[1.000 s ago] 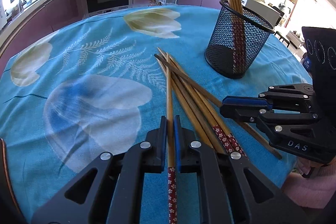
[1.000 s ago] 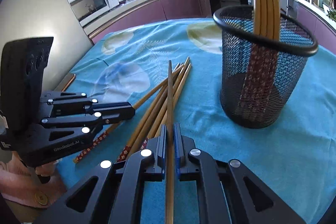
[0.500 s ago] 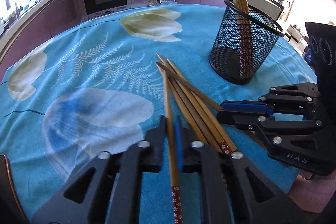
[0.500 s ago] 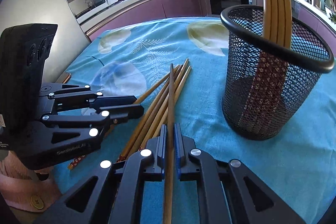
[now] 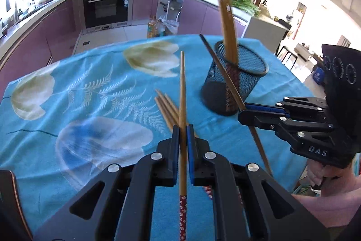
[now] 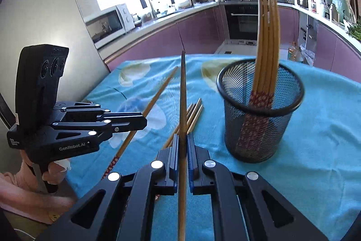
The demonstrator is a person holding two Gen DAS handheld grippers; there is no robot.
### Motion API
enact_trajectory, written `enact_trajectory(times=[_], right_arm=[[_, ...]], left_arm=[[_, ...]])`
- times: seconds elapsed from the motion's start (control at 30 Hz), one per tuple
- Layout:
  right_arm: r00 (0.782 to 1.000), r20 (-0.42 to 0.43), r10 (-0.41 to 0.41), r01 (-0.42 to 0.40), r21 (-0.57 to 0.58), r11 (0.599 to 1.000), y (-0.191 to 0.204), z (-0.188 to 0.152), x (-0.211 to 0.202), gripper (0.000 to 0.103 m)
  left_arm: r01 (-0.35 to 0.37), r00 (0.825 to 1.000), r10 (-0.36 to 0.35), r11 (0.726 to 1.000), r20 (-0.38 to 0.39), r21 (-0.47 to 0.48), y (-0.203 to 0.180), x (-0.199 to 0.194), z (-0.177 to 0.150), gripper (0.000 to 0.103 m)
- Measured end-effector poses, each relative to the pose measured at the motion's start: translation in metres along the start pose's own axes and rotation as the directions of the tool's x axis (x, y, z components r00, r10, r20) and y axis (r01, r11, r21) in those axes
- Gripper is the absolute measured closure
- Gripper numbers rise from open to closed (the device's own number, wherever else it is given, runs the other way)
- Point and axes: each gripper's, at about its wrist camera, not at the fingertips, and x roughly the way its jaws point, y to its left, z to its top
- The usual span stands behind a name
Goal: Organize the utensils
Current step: 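Lift the left tool's chopstick upright toward the cup while the right tool lifts its own, then lower the left tool's chopstick into the mesh cup while the right tool inserts its own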
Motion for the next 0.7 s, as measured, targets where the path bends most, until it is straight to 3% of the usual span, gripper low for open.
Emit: enact_trajectory(times=[0.23,0.7], right_arm=[[0.997,0.077,0.018,-0.020,0.028,0.999,-0.010,0.008,-0.029,0.097],[0.983,0.179,0.027,-0.030,0.015,0.999,-0.017,0.029,-0.057,0.097]], left_arm=[[0.082,0.994,-0.083,0.996,0.077,0.022,-0.011,-0.037,0.013,0.096],[0.145,0.969,-0.152,0.988,0.192,0.052,-0.025,-0.071,0.040,0.096]])
